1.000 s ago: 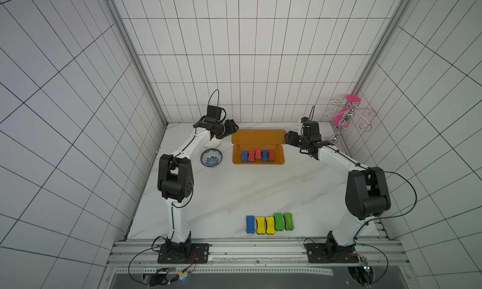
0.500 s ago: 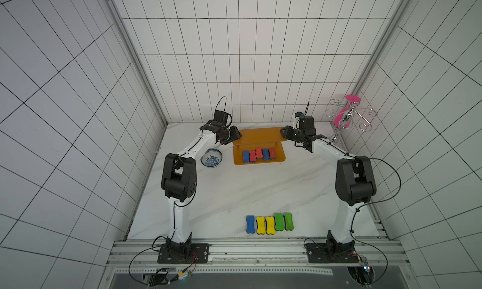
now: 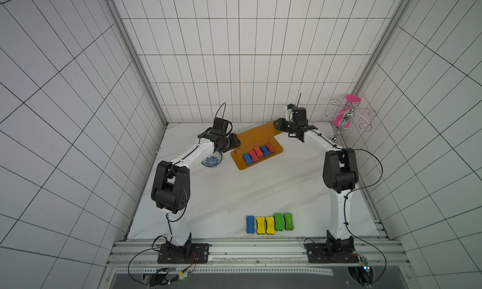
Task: Remove the whiteboard erasers from the shelf
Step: Adjust the shelf at the center of the board.
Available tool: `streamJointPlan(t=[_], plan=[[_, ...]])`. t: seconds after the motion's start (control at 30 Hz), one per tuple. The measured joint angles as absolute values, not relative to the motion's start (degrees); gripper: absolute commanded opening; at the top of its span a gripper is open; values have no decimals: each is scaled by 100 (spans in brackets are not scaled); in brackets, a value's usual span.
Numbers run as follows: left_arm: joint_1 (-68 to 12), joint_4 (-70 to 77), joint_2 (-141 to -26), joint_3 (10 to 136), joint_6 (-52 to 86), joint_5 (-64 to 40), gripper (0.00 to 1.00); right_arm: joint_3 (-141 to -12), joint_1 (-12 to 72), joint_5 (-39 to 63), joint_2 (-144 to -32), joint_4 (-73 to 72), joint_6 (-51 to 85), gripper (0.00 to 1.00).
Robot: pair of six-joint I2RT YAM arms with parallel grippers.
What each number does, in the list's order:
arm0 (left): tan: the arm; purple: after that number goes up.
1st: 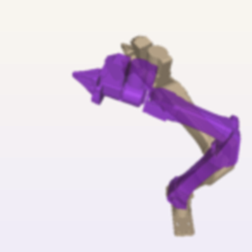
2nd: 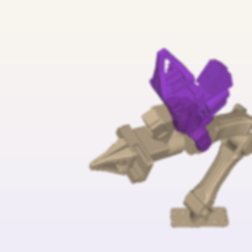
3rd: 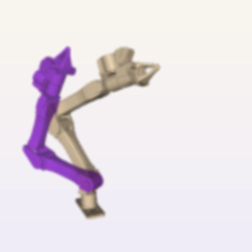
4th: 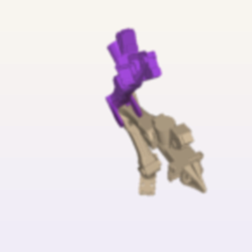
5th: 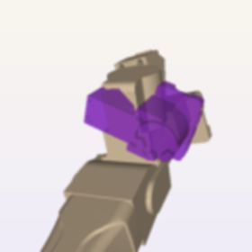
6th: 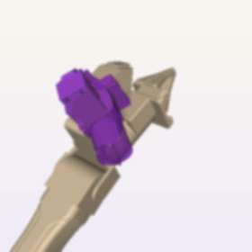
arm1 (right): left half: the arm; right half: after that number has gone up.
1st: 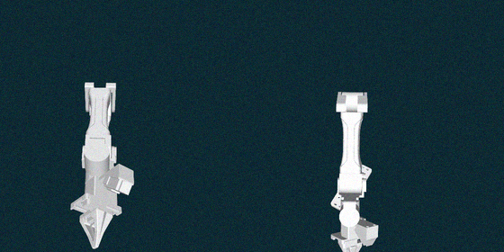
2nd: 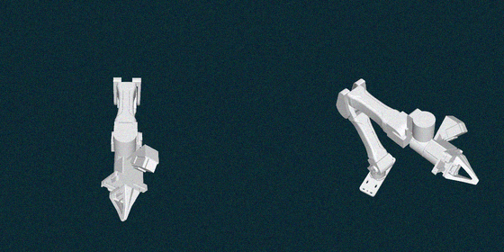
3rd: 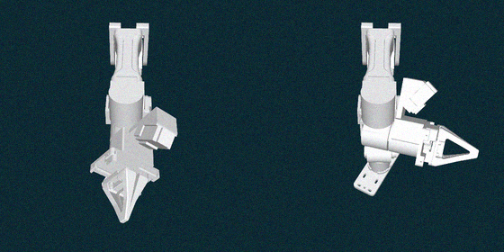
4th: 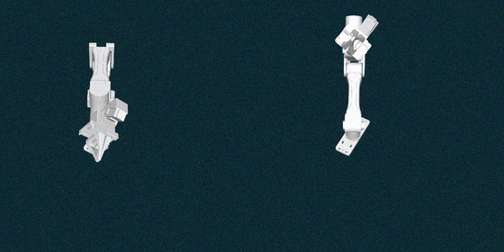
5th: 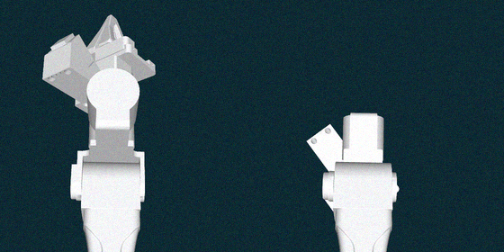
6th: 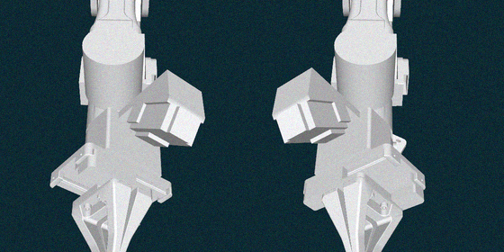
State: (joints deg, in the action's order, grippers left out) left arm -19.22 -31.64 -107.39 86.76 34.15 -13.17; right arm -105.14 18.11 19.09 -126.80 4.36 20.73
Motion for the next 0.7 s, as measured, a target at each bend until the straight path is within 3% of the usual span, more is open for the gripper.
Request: streamJointPlan(t=[0.17, 0.3, 0.5, 0.7], plan=[[-1806, -3175, -10739, 8676, 3435, -1240, 84, -10792, 1809, 1907, -12803, 718, 1946, 49], [-1702, -3214, -10639, 8676, 3444, -1151, 88, -10886, 1800, 1841, -12742, 1063, 1791, 55], [-1800, -3210, -10123, 8589, 3332, -1181, 89, -10801, 1798, 1712, -12151, 1575, 1588, 54], [-2099, -3166, -9850, 8252, 3127, -1511, 88, -8892, 1798, 1861, -10403, 993, 1638, 48]])
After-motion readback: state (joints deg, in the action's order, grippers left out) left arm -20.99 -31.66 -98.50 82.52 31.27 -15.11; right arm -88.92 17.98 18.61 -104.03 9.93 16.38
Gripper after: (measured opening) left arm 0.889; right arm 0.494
